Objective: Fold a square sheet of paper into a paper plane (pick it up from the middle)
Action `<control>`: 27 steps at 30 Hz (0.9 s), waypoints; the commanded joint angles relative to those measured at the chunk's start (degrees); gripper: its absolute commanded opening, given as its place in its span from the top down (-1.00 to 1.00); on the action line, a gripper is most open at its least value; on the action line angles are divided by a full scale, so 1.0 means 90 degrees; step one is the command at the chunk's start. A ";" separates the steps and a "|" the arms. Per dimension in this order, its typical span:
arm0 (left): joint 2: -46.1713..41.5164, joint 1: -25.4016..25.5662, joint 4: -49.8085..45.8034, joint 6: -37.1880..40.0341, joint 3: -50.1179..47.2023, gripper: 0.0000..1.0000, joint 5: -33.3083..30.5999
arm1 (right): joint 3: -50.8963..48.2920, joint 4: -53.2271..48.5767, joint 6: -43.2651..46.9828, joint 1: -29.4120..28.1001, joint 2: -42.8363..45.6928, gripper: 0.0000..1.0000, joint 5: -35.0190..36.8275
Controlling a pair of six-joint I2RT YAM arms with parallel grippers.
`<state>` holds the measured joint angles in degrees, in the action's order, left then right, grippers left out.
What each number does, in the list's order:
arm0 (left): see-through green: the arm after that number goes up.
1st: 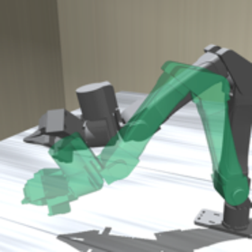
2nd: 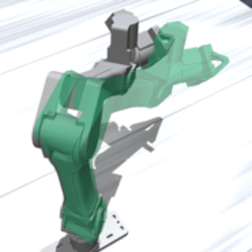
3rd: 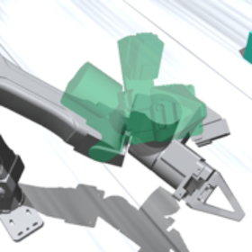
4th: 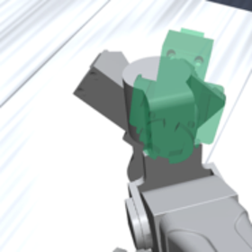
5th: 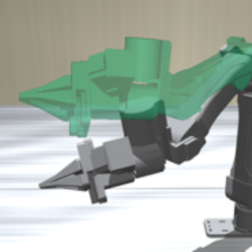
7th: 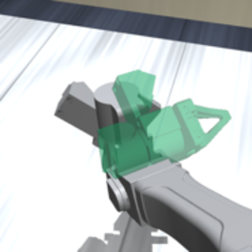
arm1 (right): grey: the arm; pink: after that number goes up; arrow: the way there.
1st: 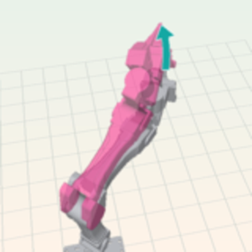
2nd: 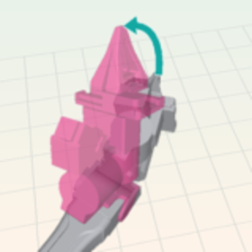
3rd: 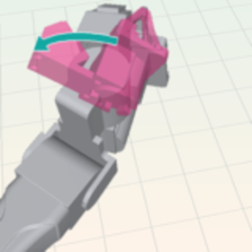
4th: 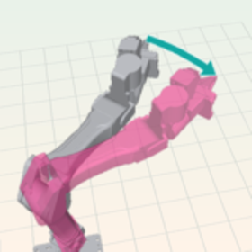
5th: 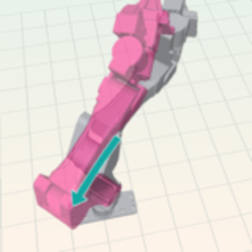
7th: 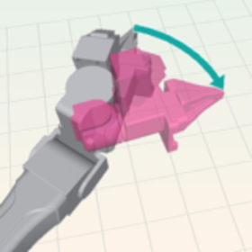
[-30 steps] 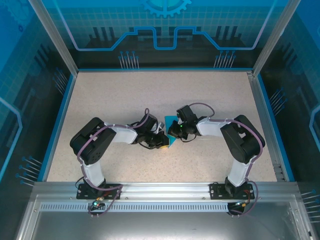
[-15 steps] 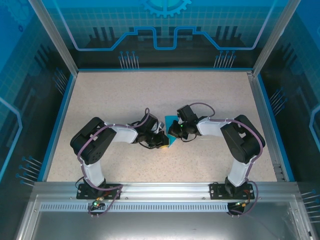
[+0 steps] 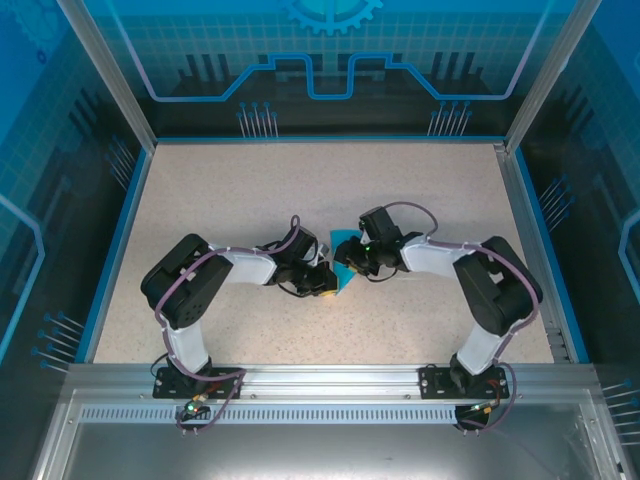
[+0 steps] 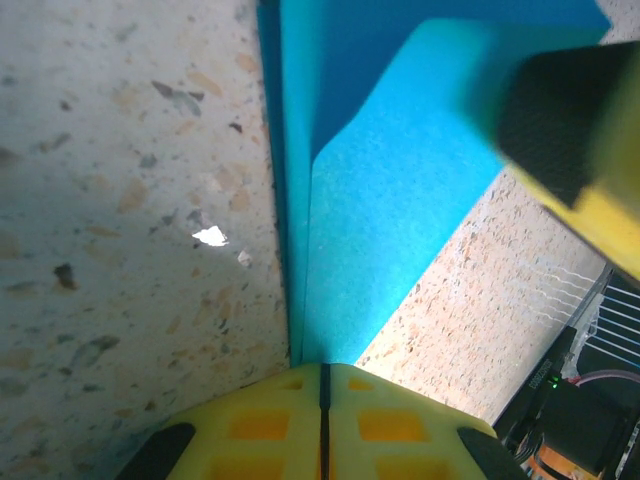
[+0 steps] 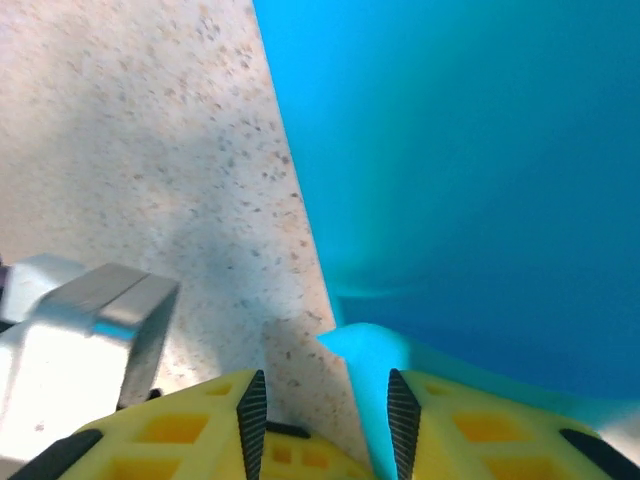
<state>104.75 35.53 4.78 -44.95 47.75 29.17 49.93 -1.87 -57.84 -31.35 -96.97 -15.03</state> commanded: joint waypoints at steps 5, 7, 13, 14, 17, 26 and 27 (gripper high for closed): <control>0.0148 0.0056 -0.0390 0.0090 0.0117 0.82 -0.0231 | -0.0532 -0.0160 0.0380 0.0191 0.0843 0.17 0.0246; 0.0157 0.0052 -0.0394 0.0076 0.0124 0.82 -0.0232 | -0.0655 -0.0184 0.0491 0.0193 0.0943 0.24 0.0206; 0.0162 0.0055 -0.0413 0.0018 0.0155 0.82 -0.0277 | -0.0972 0.0389 0.0631 0.0147 0.0906 0.43 -0.0406; 0.0158 0.0050 -0.0413 -0.0011 0.0154 0.82 -0.0289 | -0.0961 0.0448 0.0646 0.0118 0.0852 0.45 -0.0477; 0.0159 0.0054 -0.0432 -0.0048 0.0158 0.82 -0.0321 | -0.0929 0.0559 0.0691 0.0085 0.0681 0.50 -0.0596; 0.0173 0.0053 -0.0494 -0.0087 0.0183 0.82 -0.0337 | -0.0822 0.0725 0.0781 0.0086 0.0267 0.59 -0.0801; 0.0168 0.0055 -0.0513 -0.0084 0.0183 0.83 -0.0340 | -0.0831 0.0746 0.0789 0.0086 0.0245 0.59 -0.0790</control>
<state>104.75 35.64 3.25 -45.12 48.53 28.29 41.63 3.05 -52.16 -30.33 -93.73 -20.49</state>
